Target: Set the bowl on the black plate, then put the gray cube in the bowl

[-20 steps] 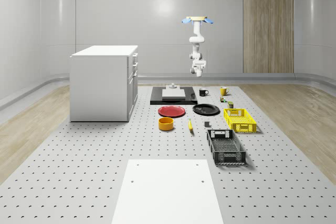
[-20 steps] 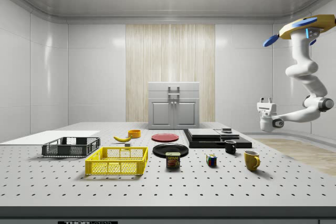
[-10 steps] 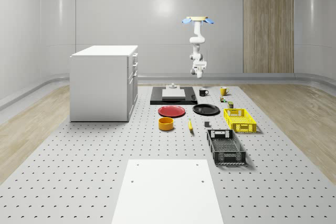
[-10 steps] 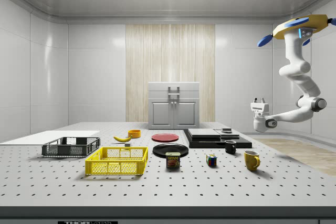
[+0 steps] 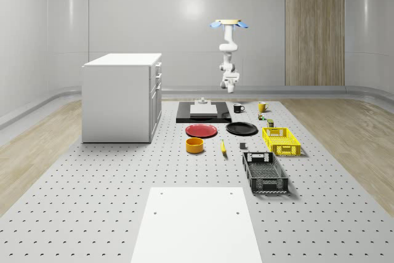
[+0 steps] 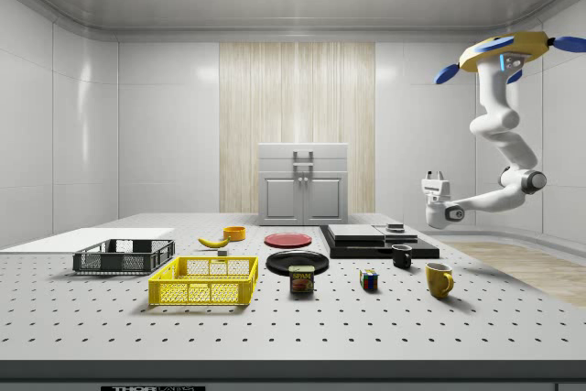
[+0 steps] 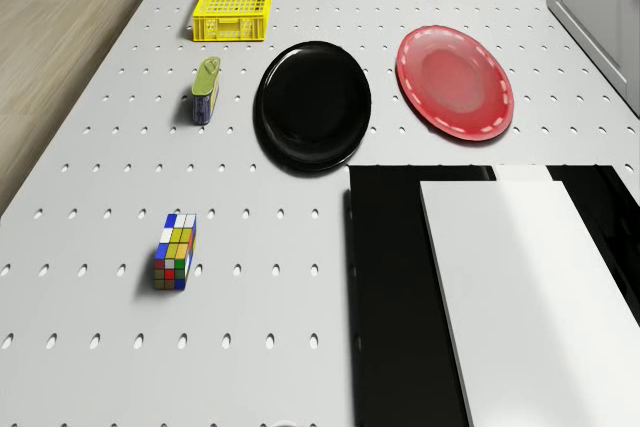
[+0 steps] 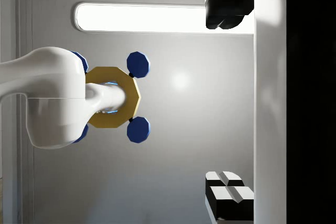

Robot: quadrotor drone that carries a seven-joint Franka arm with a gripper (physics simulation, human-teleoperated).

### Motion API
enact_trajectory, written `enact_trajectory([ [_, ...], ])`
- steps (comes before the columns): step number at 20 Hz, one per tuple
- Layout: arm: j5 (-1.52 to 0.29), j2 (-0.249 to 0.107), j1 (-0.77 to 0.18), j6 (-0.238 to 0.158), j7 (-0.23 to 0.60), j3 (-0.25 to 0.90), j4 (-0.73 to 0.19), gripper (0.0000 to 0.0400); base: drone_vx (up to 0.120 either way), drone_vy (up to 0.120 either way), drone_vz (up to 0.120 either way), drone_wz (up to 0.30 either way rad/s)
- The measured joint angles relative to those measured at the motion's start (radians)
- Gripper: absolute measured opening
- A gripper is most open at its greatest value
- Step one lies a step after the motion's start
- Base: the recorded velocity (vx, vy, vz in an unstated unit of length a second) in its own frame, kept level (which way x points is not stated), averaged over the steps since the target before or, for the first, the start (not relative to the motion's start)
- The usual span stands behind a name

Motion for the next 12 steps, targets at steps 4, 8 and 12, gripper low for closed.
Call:
enact_trajectory([
  [4, -0.006, -0.002, -0.001, 0.003, 0.001, 0.004, -0.002, 0.0400, 0.120, -0.120, 0.000, 0.000],
  [8, -0.017, -0.004, -0.004, 0.006, 0.002, 0.013, -0.004, 0.0400, 0.120, -0.120, 0.000, 0.000],
  [12, -0.040, -0.007, -0.009, 0.009, 0.005, 0.029, -0.007, 0.0400, 0.120, -0.110, 0.000, 0.000],
])
